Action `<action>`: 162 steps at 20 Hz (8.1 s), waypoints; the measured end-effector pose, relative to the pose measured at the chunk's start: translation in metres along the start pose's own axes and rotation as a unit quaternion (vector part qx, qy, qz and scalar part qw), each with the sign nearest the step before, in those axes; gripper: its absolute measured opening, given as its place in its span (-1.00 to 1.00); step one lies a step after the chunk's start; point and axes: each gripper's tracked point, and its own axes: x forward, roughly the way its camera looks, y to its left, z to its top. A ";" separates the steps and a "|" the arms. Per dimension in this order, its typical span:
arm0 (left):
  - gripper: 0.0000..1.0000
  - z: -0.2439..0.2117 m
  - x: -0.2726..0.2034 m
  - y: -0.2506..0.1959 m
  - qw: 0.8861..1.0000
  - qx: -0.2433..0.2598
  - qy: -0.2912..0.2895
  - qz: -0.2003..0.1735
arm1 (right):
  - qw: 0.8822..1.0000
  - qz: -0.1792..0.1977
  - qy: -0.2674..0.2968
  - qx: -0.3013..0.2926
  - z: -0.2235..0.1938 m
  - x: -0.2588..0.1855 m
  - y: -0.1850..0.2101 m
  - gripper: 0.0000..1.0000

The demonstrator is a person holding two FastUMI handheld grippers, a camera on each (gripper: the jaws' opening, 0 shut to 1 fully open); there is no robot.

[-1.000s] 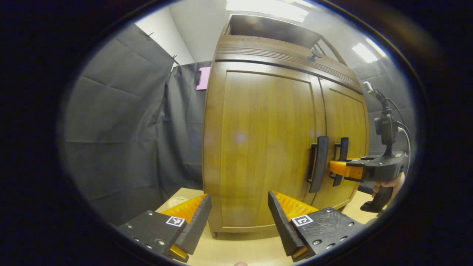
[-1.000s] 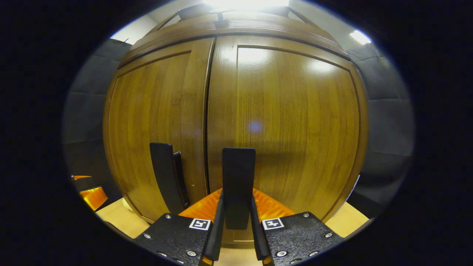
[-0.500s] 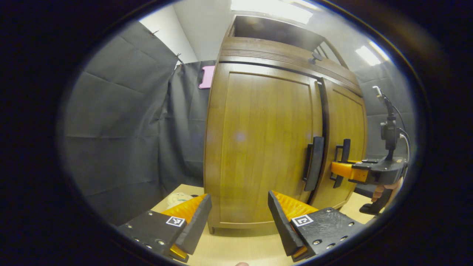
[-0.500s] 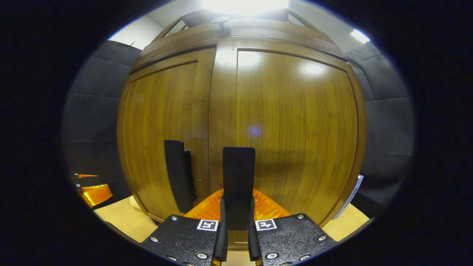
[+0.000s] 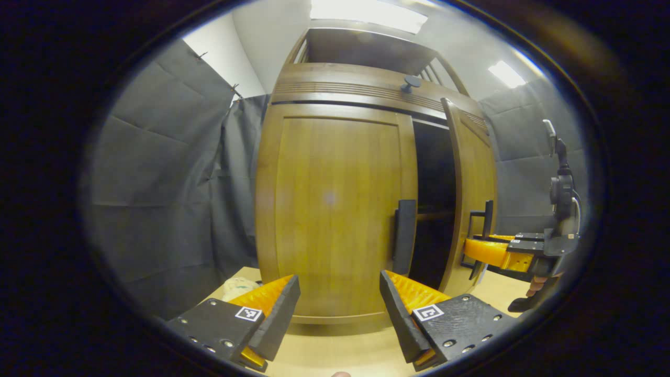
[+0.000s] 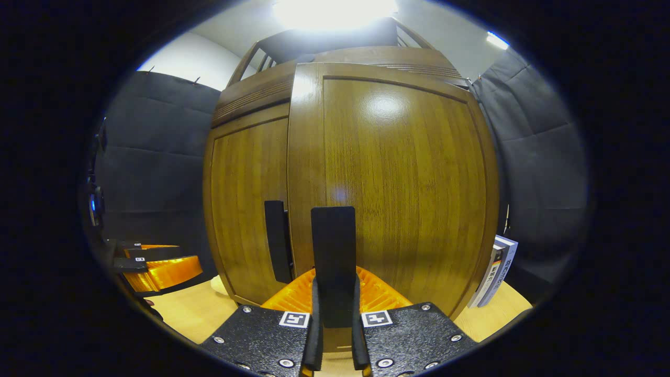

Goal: Open the right door of the double-door shoe cabinet with the right hand, and open the left door with the left hand.

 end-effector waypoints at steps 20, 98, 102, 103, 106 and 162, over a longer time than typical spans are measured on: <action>0.84 0.004 0.009 -0.012 0.998 0.033 -0.008 -0.050 | 0.998 0.028 -0.044 0.047 0.030 -0.043 -0.012 -0.57; 0.69 0.020 0.055 -0.019 0.998 -0.039 -0.035 -0.018 | 0.997 -0.061 -0.039 -0.037 0.045 -0.007 -0.036 0.91; 0.73 0.020 0.055 -0.026 0.998 -0.044 -0.031 -0.034 | 0.997 -0.050 -0.037 -0.038 0.043 -0.005 -0.036 0.91; 0.45 0.018 0.056 -0.027 0.998 -0.046 -0.029 -0.037 | 0.997 -0.045 -0.039 -0.038 0.044 -0.004 -0.036 0.91; 0.08 0.022 0.063 -0.025 0.996 -0.069 -0.039 -0.030 | 0.998 -0.030 -0.042 -0.034 0.042 -0.002 -0.033 0.90; -0.60 0.043 0.046 0.015 0.996 -0.035 -0.077 0.009 | 0.999 0.038 0.007 0.019 0.016 0.075 -0.067 0.91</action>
